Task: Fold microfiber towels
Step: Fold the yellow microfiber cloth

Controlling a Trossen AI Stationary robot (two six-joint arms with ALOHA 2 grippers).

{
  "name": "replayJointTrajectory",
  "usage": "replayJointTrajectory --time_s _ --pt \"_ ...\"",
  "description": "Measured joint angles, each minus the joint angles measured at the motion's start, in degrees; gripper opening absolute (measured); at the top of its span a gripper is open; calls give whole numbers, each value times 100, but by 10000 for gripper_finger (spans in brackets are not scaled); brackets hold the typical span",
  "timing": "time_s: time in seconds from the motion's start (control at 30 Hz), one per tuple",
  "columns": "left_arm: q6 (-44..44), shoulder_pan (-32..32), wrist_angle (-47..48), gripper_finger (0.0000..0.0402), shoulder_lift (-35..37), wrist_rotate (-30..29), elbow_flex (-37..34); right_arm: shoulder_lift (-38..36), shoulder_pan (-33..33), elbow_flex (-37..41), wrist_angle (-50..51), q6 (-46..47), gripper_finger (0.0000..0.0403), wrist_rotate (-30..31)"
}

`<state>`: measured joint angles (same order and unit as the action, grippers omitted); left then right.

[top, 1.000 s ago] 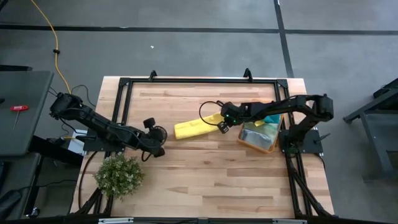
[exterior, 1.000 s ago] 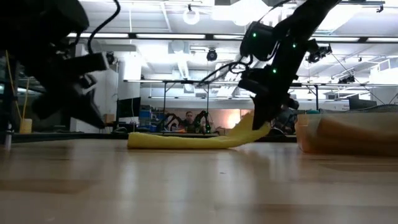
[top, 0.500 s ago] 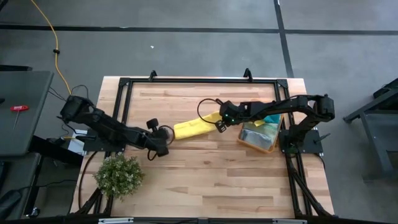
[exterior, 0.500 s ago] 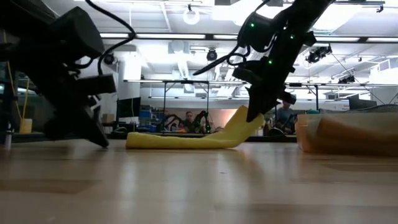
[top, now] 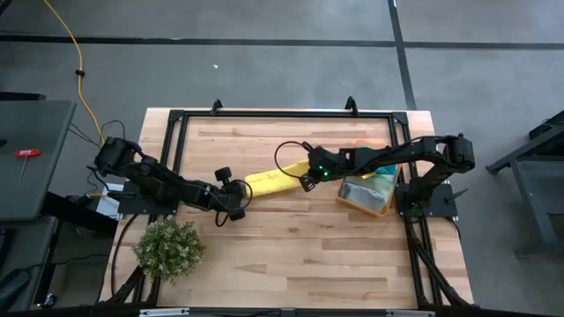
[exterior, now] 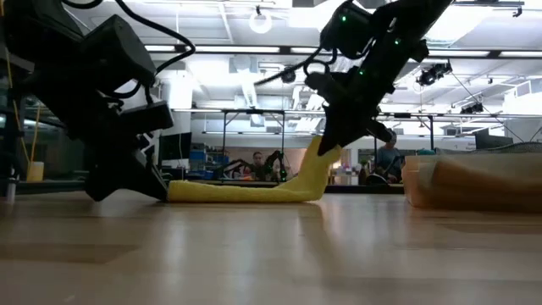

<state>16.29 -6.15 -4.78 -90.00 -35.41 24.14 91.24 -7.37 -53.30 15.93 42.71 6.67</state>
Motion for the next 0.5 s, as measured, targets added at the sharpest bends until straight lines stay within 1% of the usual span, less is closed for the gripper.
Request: replayJointTrajectory --time_s 0.13,0.37,0.5 --pt "-2 22 -71 0 -2 0 -2 0 120 0 -385 81 0 -67" --pt "-2 166 -297 0 -7 209 -4 0 231 -2 -1074 82 0 -72" --pt "-2 168 -313 0 -7 222 -4 141 270 -9 -1413 138 0 -137"
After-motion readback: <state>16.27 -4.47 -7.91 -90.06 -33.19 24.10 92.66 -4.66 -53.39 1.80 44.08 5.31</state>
